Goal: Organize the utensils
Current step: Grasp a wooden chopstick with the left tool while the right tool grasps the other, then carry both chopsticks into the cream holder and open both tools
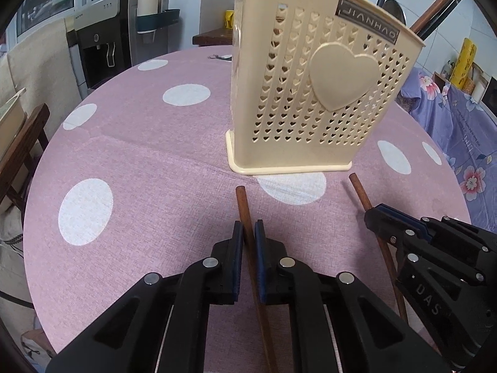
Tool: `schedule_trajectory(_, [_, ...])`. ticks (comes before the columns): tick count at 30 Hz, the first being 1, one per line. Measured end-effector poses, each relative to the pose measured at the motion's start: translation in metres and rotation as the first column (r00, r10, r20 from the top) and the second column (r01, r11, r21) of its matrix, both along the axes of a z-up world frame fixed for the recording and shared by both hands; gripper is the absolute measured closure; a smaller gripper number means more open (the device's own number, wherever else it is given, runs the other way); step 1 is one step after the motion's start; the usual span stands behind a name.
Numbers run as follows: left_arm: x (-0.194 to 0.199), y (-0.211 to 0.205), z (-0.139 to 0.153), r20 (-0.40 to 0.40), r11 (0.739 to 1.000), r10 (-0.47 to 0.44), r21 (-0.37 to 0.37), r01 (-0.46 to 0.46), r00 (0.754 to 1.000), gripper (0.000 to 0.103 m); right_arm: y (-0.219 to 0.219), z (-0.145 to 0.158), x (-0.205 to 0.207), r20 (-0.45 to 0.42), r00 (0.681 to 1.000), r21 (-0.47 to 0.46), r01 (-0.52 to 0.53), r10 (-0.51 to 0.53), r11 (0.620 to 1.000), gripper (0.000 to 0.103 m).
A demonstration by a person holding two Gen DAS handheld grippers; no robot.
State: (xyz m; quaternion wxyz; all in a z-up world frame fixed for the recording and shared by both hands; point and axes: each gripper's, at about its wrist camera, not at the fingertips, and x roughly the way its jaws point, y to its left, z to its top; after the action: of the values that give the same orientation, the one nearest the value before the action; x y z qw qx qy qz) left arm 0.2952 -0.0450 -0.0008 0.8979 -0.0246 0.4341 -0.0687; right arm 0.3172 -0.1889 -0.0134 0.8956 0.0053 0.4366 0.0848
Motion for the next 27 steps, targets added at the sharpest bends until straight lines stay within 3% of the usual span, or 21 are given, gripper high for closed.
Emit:
schedule_trajectory(13, [-0.023, 0.006, 0.057, 0.143, 0.996, -0.026, -0.078, 0.037, 0.989, 0.095, -0.007, 0.064, -0.036, 0.150, 0.988, 0.080, -0.034, 0.021, 0.996, 0.095])
schedule_trajectory(27, [-0.050, 0.016, 0.120, 0.270, 0.984, -0.068, -0.141, 0.110, 0.960, 0.096, -0.021, 0.151, -0.076, 0.320, 0.947, 0.106, -0.064, 0.027, 0.992, 0.095])
